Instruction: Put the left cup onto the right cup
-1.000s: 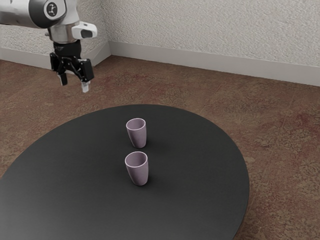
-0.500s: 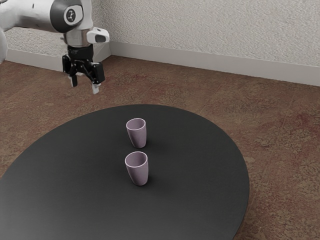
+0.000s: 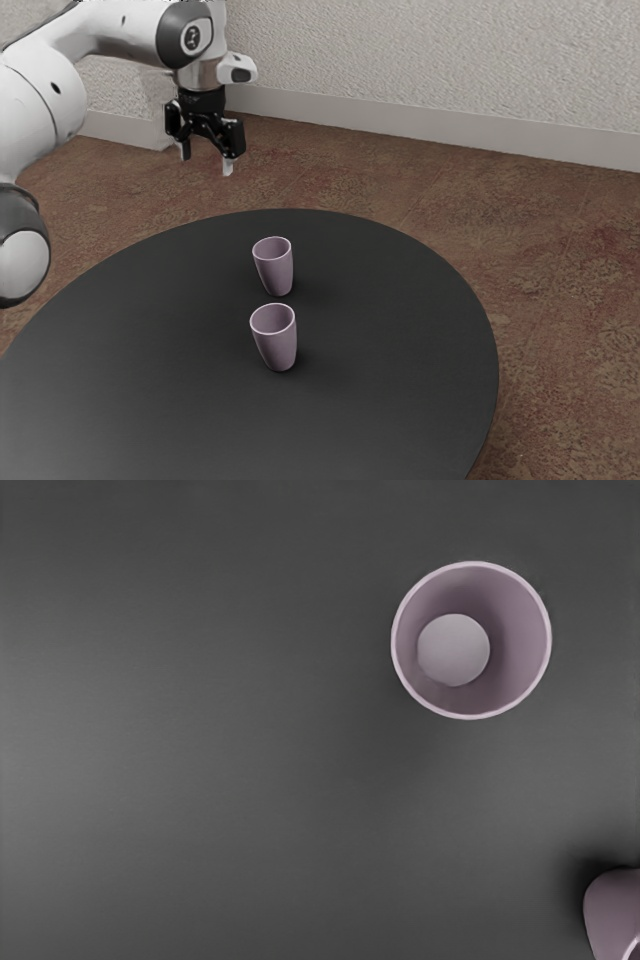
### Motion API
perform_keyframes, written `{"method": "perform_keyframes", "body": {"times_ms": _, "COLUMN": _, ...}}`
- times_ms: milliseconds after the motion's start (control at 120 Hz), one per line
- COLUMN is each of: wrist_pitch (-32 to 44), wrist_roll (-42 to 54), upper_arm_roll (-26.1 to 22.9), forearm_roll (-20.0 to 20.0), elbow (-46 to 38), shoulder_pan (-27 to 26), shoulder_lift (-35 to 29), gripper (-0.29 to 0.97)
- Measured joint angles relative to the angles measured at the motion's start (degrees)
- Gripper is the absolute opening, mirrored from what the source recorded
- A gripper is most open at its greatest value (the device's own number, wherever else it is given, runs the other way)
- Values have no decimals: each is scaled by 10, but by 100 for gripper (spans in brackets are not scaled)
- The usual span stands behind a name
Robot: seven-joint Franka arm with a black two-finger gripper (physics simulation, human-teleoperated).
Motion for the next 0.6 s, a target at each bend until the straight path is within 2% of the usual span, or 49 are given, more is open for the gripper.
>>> {"method": "perform_keyframes", "body": {"times_ms": 175, "wrist_pitch": 2, "wrist_roll": -3, "upper_arm_roll": -11, "forearm_roll": 0, "elbow": 56, "shoulder_pan": 5, "shoulder_lift": 52, "gripper": 68}}
{"method": "perform_keyframes", "body": {"times_ms": 358, "wrist_pitch": 20, "wrist_roll": -5, "upper_arm_roll": -42, "forearm_roll": -1, "elbow": 64, "shoulder_pan": 23, "shoulder_lift": 87, "gripper": 68}}
{"method": "perform_keyframes", "body": {"times_ms": 600, "wrist_pitch": 63, "wrist_roll": -7, "upper_arm_roll": -46, "forearm_roll": 0, "elbow": 64, "shoulder_pan": 27, "shoulder_lift": 122, "gripper": 68}}
